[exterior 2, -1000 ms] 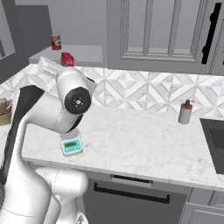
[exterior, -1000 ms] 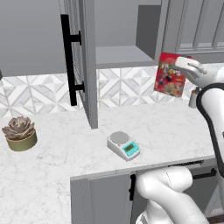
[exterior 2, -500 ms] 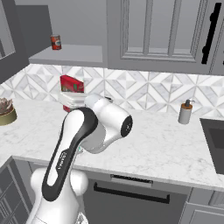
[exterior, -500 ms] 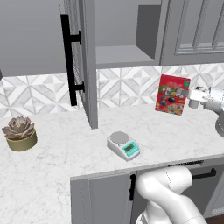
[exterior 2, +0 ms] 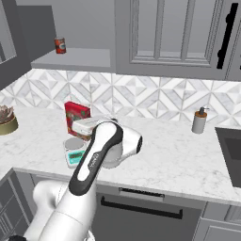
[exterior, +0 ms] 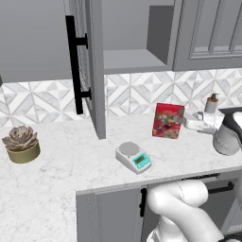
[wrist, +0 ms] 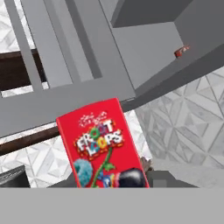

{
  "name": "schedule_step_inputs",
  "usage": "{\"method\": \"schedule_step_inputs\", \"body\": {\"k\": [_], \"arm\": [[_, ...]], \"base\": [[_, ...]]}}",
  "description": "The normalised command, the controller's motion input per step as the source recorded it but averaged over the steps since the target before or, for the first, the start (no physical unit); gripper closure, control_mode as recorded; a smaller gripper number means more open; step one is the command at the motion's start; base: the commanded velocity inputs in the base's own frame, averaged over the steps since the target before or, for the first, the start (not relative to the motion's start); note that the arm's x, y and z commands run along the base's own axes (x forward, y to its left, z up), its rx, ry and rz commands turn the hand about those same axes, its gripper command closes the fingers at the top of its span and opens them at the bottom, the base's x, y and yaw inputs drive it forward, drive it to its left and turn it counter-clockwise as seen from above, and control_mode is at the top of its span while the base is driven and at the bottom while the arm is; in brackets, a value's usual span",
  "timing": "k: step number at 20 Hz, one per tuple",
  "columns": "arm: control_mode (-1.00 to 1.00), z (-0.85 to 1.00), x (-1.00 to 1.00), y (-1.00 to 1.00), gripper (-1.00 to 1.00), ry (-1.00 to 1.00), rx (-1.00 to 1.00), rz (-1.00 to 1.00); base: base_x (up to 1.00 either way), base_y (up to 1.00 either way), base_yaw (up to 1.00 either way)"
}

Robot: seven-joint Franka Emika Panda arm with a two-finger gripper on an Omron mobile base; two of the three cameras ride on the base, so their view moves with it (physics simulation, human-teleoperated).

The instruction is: Pick the cereal and place it on the digital scale for weighing, and close the cabinet.

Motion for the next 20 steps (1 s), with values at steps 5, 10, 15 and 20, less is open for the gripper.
{"method": "schedule_step_inputs", "body": {"k": [5, 10, 15, 20], "arm": [[-1.00, -0.61, 0.57, 0.42, 1.00, -0.01, 0.00, 0.11], [-1.00, -0.53, 0.63, 0.27, 1.00, -0.01, 0.00, 0.07], [-1.00, -0.45, 0.60, 0.04, 1.00, 0.00, 0.00, 0.04], [-1.00, -0.27, 0.30, 0.20, 1.00, 0.00, 0.00, 0.00]], "base": [[0.00, 0.00, 0.00], [0.00, 0.00, 0.00], [0.00, 0.00, 0.00], [0.00, 0.00, 0.00]]}}
